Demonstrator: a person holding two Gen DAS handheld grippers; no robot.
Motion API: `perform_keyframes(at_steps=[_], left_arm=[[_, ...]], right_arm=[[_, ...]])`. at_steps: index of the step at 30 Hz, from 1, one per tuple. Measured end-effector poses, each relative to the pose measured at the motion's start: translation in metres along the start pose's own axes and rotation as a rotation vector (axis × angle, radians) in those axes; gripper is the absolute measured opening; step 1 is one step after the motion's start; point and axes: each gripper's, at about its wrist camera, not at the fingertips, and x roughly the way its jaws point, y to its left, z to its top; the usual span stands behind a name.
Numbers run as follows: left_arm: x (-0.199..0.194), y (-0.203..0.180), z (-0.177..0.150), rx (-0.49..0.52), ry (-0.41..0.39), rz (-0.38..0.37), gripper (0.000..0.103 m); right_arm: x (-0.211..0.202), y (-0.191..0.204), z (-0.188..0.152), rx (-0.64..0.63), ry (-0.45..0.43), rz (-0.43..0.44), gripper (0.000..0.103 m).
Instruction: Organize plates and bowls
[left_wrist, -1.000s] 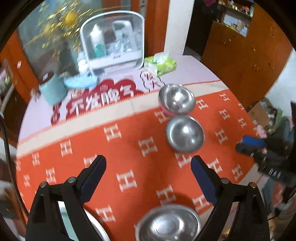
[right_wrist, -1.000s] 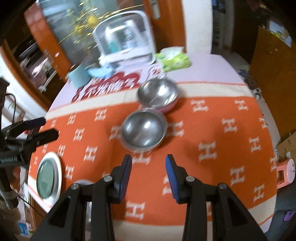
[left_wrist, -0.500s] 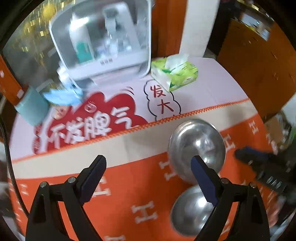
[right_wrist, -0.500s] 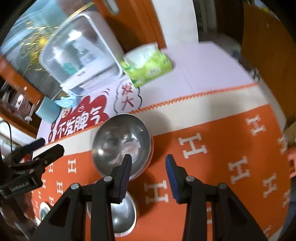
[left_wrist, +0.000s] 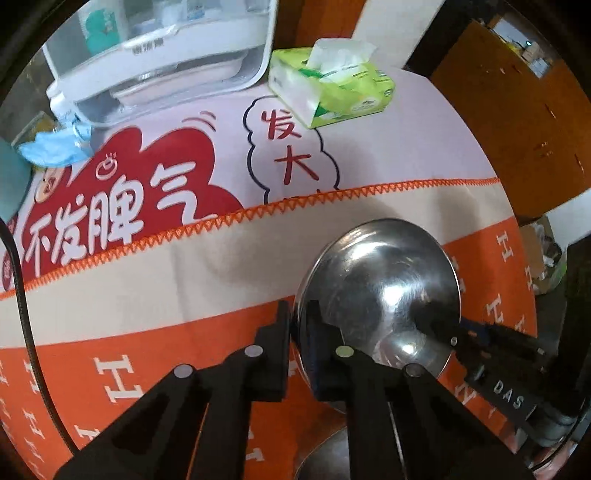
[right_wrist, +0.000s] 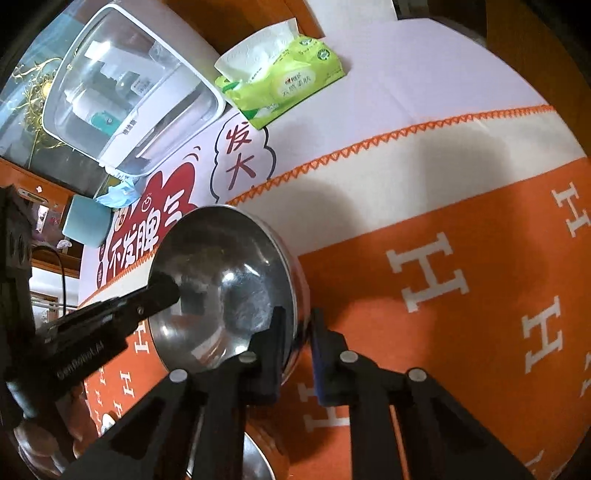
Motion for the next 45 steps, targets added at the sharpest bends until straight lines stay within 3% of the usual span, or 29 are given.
perform_keyframes(at_steps=[8, 14, 21, 32, 39, 45], left_arm=[[-0.054, 0.013, -0.001, -0.026, -0.091, -0.003, 0.006], [-0.104, 0.025, -0.025, -0.034, -0.14, 0.021, 0.006], [-0.162, 0.032, -0.083, 0.007, -0.158, 0.082, 0.006], [-0.244, 0.045, -0.166, 0.026, -0.216, 0.084, 0.006], [-0.256, 0.044, -0.235, 0.038, -0.225, 0.054, 0.006], [-0.239, 0.041, -0.287, 0.039, -0.165, 0.031, 0.007]], right_arm=[[-0.021, 0.024, 0.003, -0.019, -0.048, 0.031, 0.01], [-0.054, 0.062, -0.01, -0.082, -0.084, 0.055, 0.01], [-0.089, 0.101, -0.056, -0.146, -0.087, 0.086, 0.01], [-0.141, 0.152, -0.13, -0.222, -0.116, 0.123, 0.011], [-0.156, 0.156, -0.186, -0.254, -0.101, 0.104, 0.011], [-0.147, 0.149, -0.233, -0.268, -0.045, 0.061, 0.011]])
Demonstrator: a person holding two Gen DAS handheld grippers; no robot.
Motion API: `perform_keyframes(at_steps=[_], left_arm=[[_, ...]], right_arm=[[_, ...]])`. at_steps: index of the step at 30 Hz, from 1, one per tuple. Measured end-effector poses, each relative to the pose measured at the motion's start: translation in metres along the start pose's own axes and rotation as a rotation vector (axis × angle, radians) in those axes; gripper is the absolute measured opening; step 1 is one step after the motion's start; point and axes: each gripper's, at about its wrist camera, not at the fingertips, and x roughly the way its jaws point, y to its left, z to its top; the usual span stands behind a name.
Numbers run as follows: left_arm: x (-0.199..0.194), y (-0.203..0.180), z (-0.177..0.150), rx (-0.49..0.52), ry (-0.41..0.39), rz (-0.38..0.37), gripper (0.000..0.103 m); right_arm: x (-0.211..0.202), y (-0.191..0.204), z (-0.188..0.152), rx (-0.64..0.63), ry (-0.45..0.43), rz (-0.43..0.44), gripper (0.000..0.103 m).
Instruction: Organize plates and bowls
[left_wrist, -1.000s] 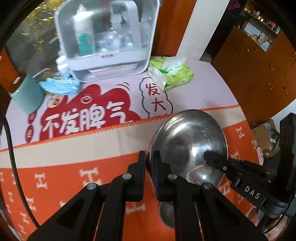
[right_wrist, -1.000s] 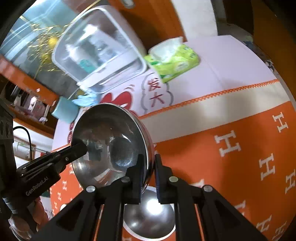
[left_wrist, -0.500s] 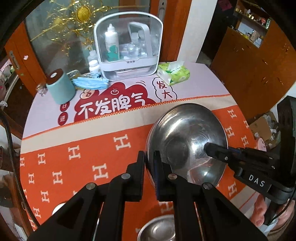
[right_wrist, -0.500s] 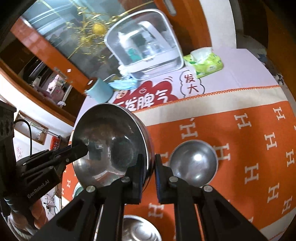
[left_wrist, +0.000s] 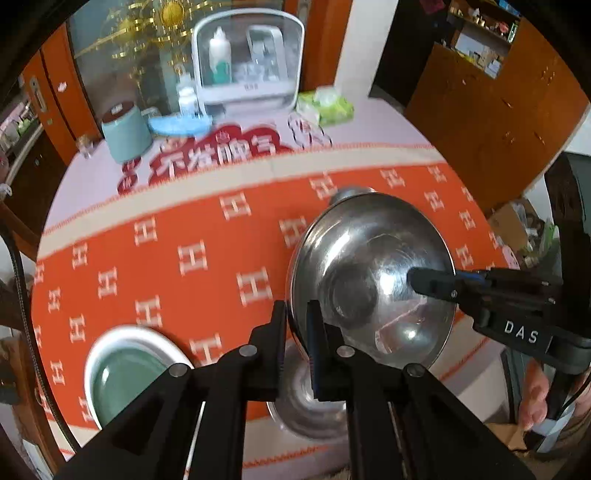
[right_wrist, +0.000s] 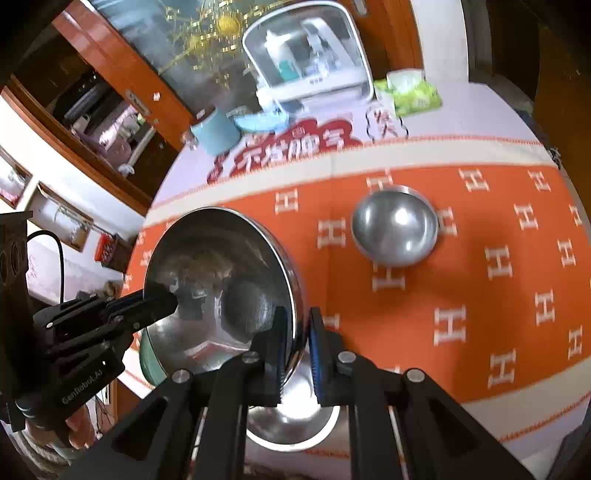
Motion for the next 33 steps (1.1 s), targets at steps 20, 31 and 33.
perform_keyframes(at_steps=[20, 31, 33], left_arm=[[0.053, -0.004, -0.072, -0.042, 0.179, -0.022, 0.01], [0.085, -0.005, -0.087, -0.017, 0.294, -0.015, 0.016], [0.09, -0.003, -0.087, -0.023, 0.305, -0.008, 0.016]], right_arm=[[0.043, -0.002, -0.071, -0.057, 0.16, -0.072, 0.011], [0.079, -0.014, -0.082, -0.023, 0.292, -0.06, 0.012], [0.084, -0.011, -0.082, -0.04, 0.302, -0.072, 0.012]])
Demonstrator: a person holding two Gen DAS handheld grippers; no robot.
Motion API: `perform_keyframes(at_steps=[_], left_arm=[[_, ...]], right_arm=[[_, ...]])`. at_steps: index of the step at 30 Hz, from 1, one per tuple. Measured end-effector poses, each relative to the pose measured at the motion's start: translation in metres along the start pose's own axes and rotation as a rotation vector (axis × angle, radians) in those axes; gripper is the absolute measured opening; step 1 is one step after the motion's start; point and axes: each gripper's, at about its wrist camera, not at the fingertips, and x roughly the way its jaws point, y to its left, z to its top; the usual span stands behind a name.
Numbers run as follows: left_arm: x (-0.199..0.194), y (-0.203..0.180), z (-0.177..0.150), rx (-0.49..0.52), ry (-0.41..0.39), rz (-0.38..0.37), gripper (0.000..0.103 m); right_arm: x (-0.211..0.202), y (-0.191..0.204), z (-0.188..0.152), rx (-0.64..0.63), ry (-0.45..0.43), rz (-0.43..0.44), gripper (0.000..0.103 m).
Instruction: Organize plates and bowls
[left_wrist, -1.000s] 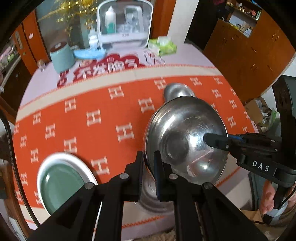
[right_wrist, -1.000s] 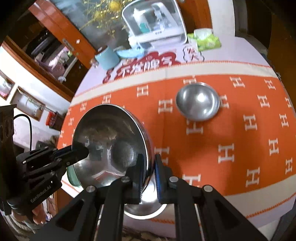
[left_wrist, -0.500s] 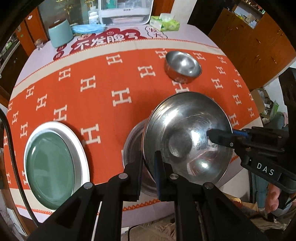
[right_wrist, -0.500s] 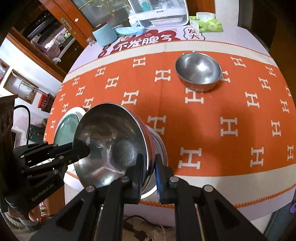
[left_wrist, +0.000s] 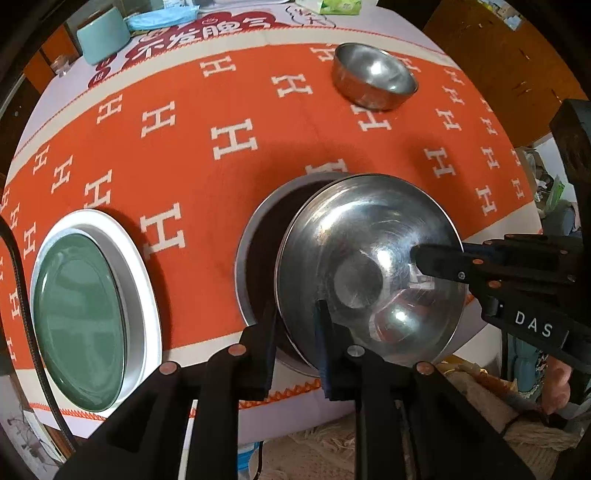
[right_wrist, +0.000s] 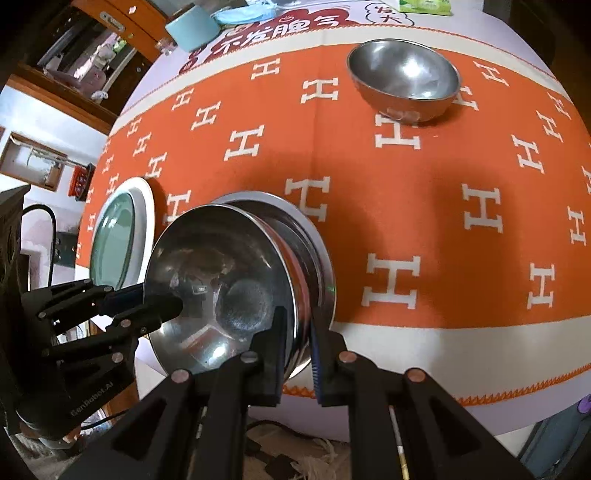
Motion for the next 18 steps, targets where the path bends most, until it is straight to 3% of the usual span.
perform_keyframes(at_steps=[5, 10, 15, 18], left_arm=[[0.008, 0.004, 0.002, -0.015, 0.018, 0.01, 0.017], [0.007, 0.006, 0.003, -0.025, 0.007, 0.01, 0.029], [0.002, 0.008, 0.006, -0.033, -0.019, 0.033, 0.048], [-0.001, 0.009, 0.008, -0.039, -0.027, 0.038, 0.049]], right_arm=[[0.008, 0.006, 0.003, -0.037, 0.024, -0.022, 0.015], [0.011, 0.007, 0.004, -0.048, 0.035, -0.033, 0.015], [0.002, 0.007, 0.007, -0.058, -0.009, -0.065, 0.028], [-0.003, 0.007, 0.009, -0.07, -0.023, -0.075, 0.029]])
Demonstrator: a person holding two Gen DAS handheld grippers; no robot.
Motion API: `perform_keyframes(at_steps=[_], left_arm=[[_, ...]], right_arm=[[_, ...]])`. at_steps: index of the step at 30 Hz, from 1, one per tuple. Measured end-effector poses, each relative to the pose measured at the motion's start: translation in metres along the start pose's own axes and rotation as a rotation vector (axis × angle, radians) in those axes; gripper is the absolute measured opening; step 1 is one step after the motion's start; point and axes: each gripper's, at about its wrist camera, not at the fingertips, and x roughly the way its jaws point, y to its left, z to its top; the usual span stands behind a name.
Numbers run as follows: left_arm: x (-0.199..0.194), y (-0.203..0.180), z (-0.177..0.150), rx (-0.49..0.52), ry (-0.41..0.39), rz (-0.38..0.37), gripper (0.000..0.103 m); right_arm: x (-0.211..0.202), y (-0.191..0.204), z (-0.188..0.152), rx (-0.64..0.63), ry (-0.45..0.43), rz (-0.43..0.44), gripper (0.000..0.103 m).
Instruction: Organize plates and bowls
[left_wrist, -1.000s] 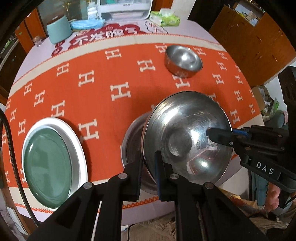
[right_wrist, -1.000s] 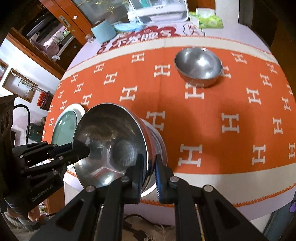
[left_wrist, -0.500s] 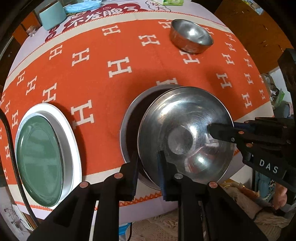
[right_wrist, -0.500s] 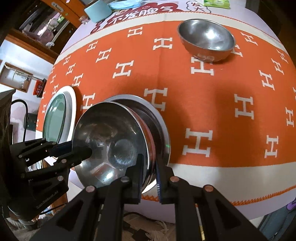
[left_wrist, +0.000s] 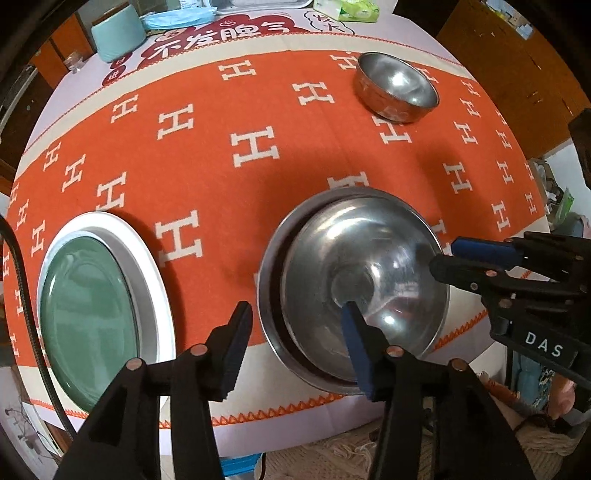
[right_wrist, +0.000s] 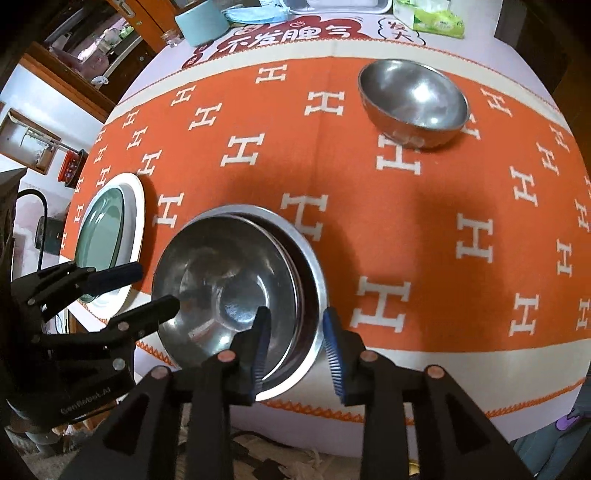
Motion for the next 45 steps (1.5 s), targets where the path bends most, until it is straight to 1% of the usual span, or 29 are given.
perform_keyframes(at_steps=[5, 9, 19, 23, 25, 31, 33, 37, 39, 45], left_arm=[[-0.005, 0.002, 0.002, -0.002, -0.017, 0.014, 0.05], [-0.01, 0.0, 0.002, 0.006, -0.041, 0.031, 0.057], [-0.018, -0.004, 0.002, 0.022, -0.069, 0.045, 0.059], [-0.023, -0.003, 0.002, 0.013, -0.086, 0.046, 0.067], [-0.026, -0.002, 0.003, 0.01, -0.093, 0.047, 0.067], [-0.034, -0.004, 0.007, 0.015, -0.116, 0.041, 0.069], [-0.034, -0.007, 0.008, 0.024, -0.123, 0.041, 0.073], [-0.037, -0.013, 0.011, 0.038, -0.14, 0.033, 0.077], [-0.039, -0.015, 0.014, 0.041, -0.147, 0.029, 0.081], [-0.046, -0.018, 0.032, 0.024, -0.167, -0.023, 0.084]], right_arm=[[-0.005, -0.002, 0.002, -0.005, -0.015, -0.01, 0.029], [-0.008, -0.002, 0.002, -0.012, -0.024, -0.011, 0.029], [-0.013, 0.004, 0.002, -0.039, -0.041, -0.014, 0.029], [-0.017, 0.005, 0.003, -0.043, -0.054, -0.01, 0.029], [-0.019, 0.004, 0.003, -0.044, -0.063, -0.002, 0.029], [-0.025, 0.003, 0.002, -0.049, -0.085, 0.013, 0.029], [-0.026, 0.002, 0.002, -0.051, -0.088, 0.015, 0.029], [-0.027, -0.002, 0.002, -0.045, -0.095, 0.03, 0.029], [-0.03, -0.005, 0.002, -0.038, -0.105, 0.042, 0.029], [-0.04, -0.022, 0.007, 0.009, -0.138, 0.085, 0.029]])
